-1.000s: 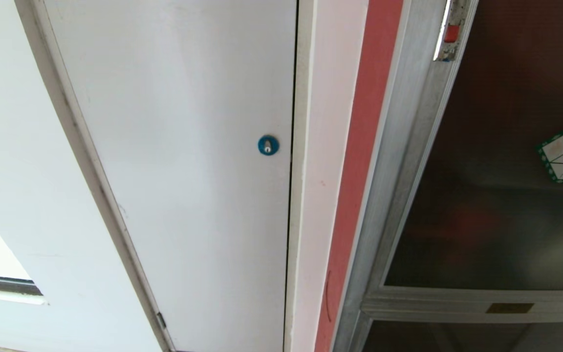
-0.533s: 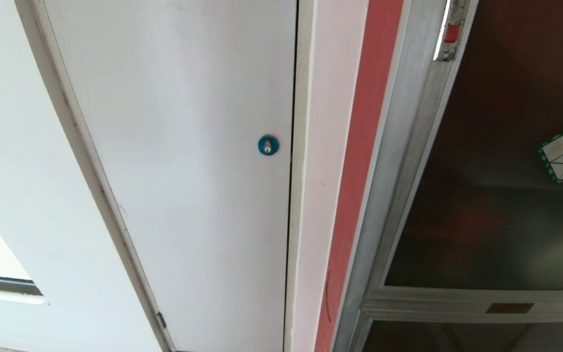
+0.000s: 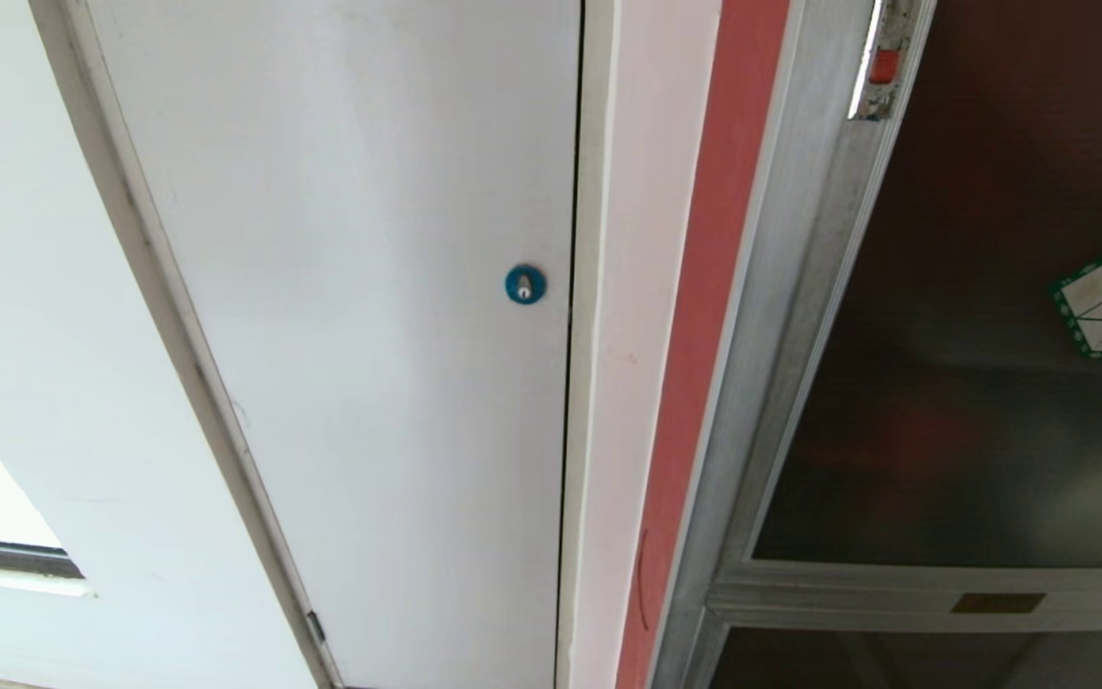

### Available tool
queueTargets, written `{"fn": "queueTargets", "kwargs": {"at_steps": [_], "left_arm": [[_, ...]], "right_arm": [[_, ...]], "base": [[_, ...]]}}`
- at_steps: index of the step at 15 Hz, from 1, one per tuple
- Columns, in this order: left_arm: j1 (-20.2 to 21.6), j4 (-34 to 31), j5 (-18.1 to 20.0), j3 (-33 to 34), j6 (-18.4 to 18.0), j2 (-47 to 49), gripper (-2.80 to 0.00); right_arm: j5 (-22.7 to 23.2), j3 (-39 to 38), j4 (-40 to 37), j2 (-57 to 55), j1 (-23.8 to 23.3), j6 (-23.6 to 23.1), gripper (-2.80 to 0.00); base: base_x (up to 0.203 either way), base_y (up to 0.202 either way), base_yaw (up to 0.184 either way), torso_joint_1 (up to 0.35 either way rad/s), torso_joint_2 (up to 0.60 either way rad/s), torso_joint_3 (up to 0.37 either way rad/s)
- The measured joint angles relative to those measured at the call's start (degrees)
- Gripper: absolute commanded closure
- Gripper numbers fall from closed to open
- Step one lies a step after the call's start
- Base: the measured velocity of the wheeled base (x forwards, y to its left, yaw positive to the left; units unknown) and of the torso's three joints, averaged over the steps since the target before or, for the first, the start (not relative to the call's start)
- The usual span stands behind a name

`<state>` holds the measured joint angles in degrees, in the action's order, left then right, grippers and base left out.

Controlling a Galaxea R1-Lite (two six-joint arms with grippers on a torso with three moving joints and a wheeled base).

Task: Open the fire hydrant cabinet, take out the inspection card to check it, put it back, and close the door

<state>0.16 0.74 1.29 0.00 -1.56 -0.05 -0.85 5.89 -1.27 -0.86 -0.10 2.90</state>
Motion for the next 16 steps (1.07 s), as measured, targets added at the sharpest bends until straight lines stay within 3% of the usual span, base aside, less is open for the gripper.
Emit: {"fn": "queueTargets", "kwargs": {"at_steps": [5, 13, 16], "left_arm": [[0.0, 0.0, 0.0, 0.0, 0.0, 0.0, 0.0], [0.0, 0.0, 0.0, 0.0, 0.0, 0.0, 0.0], [0.0, 0.0, 0.0, 0.0, 0.0, 0.0, 0.0]], "right_arm": [[7.2, 13.3, -3.7, -9.3, 0.0, 0.2, 0.0], [25.6, 37.6, -3.8, -33.6, 0.0, 0.3, 0.0], [30.1, 46.6, -4.0, -42.1, 0.1, 0.4, 0.0]], "base": [[0.0, 0.0, 0.0, 0.0, 0.0, 0.0], [0.0, 0.0, 0.0, 0.0, 0.0, 0.0], [0.0, 0.0, 0.0, 0.0, 0.0, 0.0]]}}
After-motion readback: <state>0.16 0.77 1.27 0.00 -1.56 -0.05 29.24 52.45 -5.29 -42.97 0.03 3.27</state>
